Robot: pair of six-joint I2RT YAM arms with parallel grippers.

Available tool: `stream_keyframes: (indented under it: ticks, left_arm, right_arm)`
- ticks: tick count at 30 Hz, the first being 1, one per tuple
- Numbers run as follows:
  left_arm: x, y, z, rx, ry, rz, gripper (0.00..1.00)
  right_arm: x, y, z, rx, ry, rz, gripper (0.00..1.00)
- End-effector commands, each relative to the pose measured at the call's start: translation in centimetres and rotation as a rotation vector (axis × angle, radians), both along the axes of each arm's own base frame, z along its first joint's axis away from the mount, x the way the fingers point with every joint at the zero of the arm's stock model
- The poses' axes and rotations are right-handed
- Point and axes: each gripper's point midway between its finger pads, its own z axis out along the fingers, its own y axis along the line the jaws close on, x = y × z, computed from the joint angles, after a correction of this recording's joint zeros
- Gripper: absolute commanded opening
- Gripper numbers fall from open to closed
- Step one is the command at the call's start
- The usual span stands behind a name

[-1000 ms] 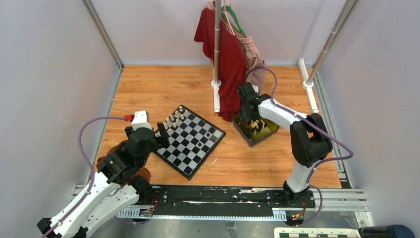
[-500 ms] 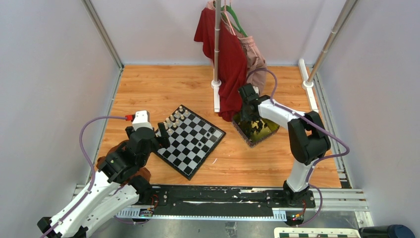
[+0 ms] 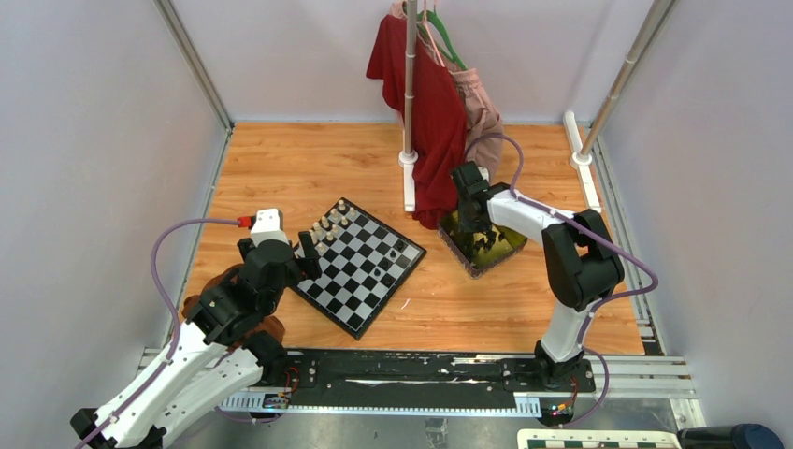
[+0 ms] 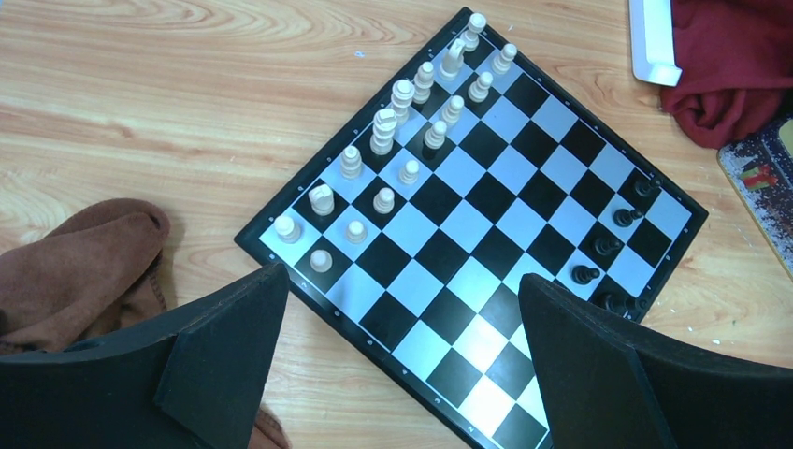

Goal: Set up the chess pieces on the board
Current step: Pick up the chess piece from the storage box.

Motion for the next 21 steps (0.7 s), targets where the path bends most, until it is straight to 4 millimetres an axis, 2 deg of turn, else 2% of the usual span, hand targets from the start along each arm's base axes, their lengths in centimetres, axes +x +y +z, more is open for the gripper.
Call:
stream_keyframes:
  ticks: [1, 5, 12, 19, 21]
  left_arm:
    - [-0.05, 0.03, -0.23, 0.010, 0.001, 0.005, 1.00]
    - [-0.09, 0.04, -0.25, 0.009, 0.001, 0.006, 1.00]
    - [-0.19, -0.01, -0.18, 0.008, -0.002, 0.004, 1.00]
    - [-0.31, -0.02, -0.11, 0.005, -0.007, 0.004, 1.00]
    - [-0.34, -0.06, -0.08, 0.003, -0.008, 0.002, 1.00]
  right_arm:
    - [-0.36, -0.91, -1.01, -0.009, 0.026, -0.028, 0.30]
    - [-0.27, -1.02, -1.02, -0.009, 0.027, -0.025, 0.28]
    - [-0.19, -1.36, -0.96, -0.017, 0.027, -0.024, 0.18]
    - [-0.39, -1.81, -0.70, -0.026, 0.026, -0.023, 0.00]
    - [-0.45, -1.82, -0.40, -0.023, 0.020, -0.022, 0.00]
